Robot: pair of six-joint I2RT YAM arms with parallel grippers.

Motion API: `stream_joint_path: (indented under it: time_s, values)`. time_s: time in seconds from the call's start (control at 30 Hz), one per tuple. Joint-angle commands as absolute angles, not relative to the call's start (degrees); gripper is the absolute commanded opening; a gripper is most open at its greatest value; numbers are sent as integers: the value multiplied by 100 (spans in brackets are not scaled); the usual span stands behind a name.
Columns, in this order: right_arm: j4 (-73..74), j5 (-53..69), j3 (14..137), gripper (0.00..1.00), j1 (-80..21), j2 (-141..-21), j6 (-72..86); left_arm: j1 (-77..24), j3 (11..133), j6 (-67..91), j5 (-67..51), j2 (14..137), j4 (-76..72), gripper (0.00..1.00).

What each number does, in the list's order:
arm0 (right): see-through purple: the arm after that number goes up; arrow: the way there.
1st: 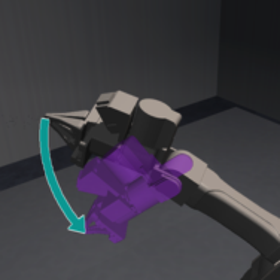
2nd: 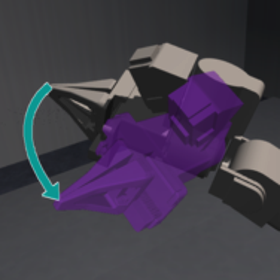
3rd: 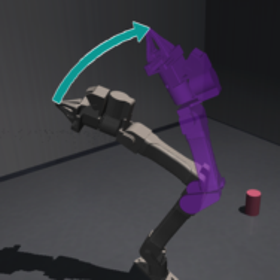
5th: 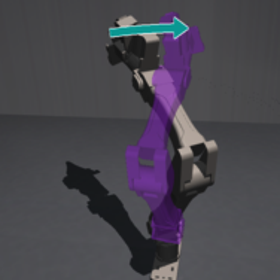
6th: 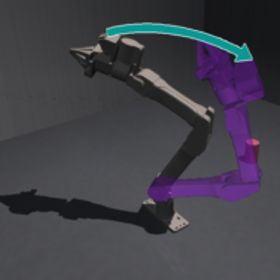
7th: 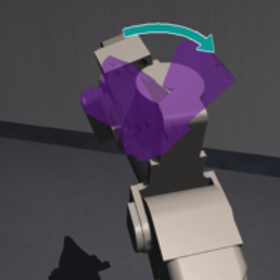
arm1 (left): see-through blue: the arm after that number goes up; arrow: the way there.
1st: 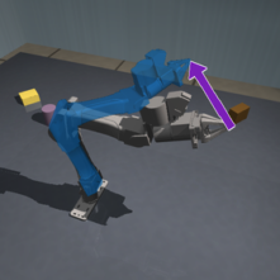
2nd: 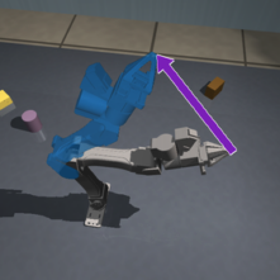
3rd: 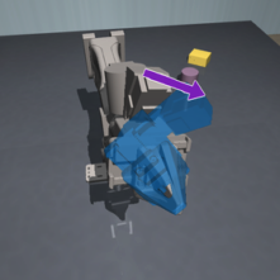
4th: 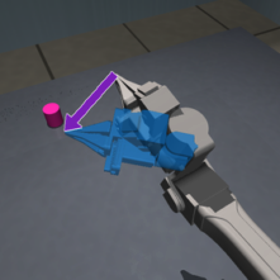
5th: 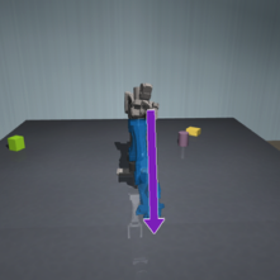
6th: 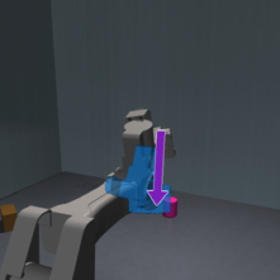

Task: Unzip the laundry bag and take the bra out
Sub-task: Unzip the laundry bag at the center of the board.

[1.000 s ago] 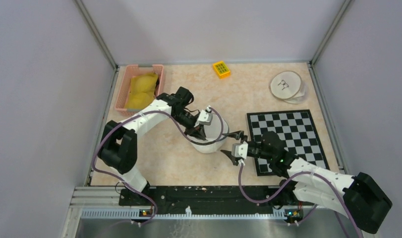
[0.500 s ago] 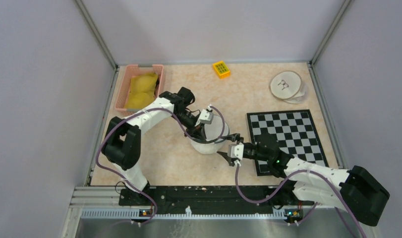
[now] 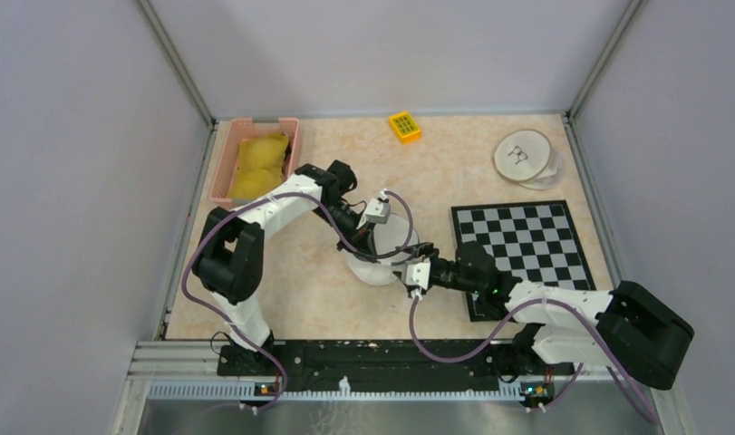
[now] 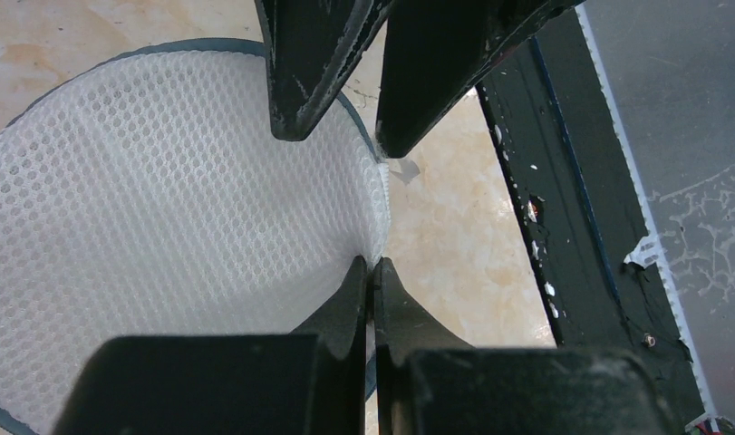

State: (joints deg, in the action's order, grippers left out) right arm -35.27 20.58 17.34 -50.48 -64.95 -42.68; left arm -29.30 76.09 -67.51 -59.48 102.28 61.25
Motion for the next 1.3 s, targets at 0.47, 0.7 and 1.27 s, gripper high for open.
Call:
stream_joint_path:
  time_s: [0.47, 0.7, 1.27]
  values:
    - [-4282, 2075, 1941, 46, -5106, -7241, -4775, -2909, 8079, -7112, -6409, 10487, 6853, 0]
    - [-4360, 2073, 2127, 18, -5106, -7483, -4770, -2892, 8140, -6968, -6575, 10477, 6864, 6]
    - [-4202, 2753, 2194, 0, -4865, -7334, -3672, -2207, 4907, -3542, -5952, 6888, 1994, 98]
